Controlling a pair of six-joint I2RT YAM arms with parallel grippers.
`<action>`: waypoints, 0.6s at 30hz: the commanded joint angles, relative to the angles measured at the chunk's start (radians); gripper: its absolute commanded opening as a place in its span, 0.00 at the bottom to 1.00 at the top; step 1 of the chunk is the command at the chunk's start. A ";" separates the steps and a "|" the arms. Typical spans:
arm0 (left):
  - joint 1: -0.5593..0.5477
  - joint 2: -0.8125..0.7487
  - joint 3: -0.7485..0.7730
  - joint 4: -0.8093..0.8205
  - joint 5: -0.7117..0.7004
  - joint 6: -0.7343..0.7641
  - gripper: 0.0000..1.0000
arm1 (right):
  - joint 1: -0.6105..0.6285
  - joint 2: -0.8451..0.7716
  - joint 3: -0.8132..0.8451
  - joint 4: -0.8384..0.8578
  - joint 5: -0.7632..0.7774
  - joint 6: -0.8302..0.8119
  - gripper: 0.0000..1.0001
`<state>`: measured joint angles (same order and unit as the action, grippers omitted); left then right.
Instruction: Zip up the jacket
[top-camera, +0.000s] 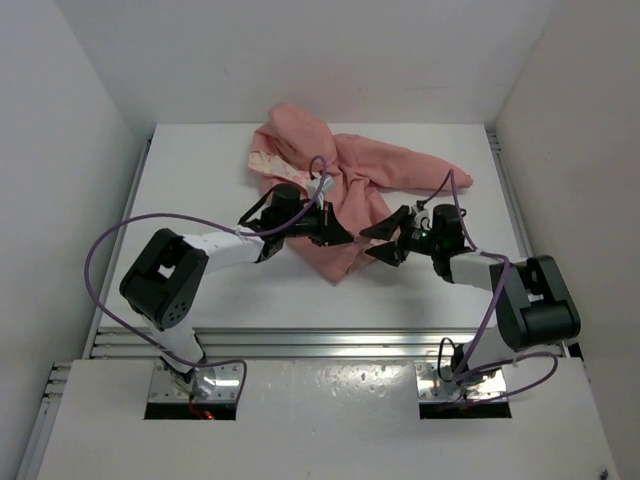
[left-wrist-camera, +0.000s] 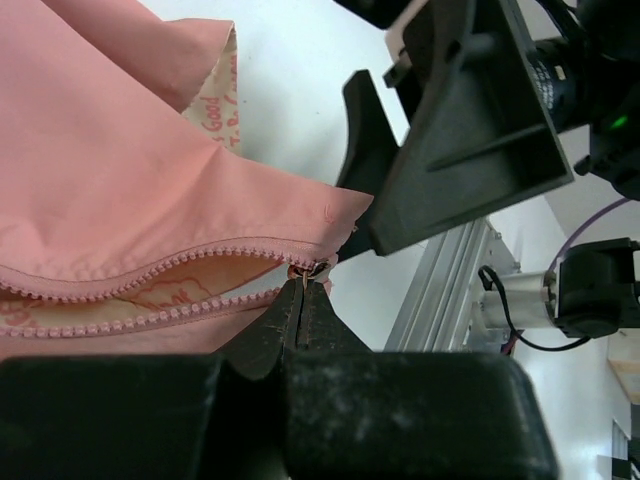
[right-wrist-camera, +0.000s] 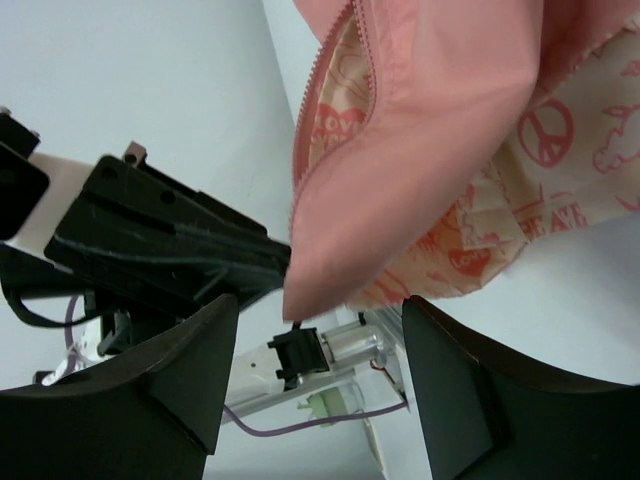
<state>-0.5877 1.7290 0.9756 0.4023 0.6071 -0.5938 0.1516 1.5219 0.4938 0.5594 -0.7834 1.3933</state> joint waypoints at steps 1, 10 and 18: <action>0.005 -0.051 -0.020 0.050 0.025 -0.038 0.00 | 0.016 0.029 0.069 0.060 0.024 0.029 0.67; 0.023 -0.080 -0.049 0.040 0.025 -0.047 0.00 | 0.058 0.090 0.155 0.059 0.033 0.062 0.68; 0.032 -0.100 -0.078 0.040 0.014 -0.038 0.00 | 0.068 0.100 0.157 0.039 0.029 0.059 0.38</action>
<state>-0.5735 1.6798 0.9081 0.4057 0.6144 -0.6296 0.2131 1.6207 0.6235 0.5716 -0.7593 1.4479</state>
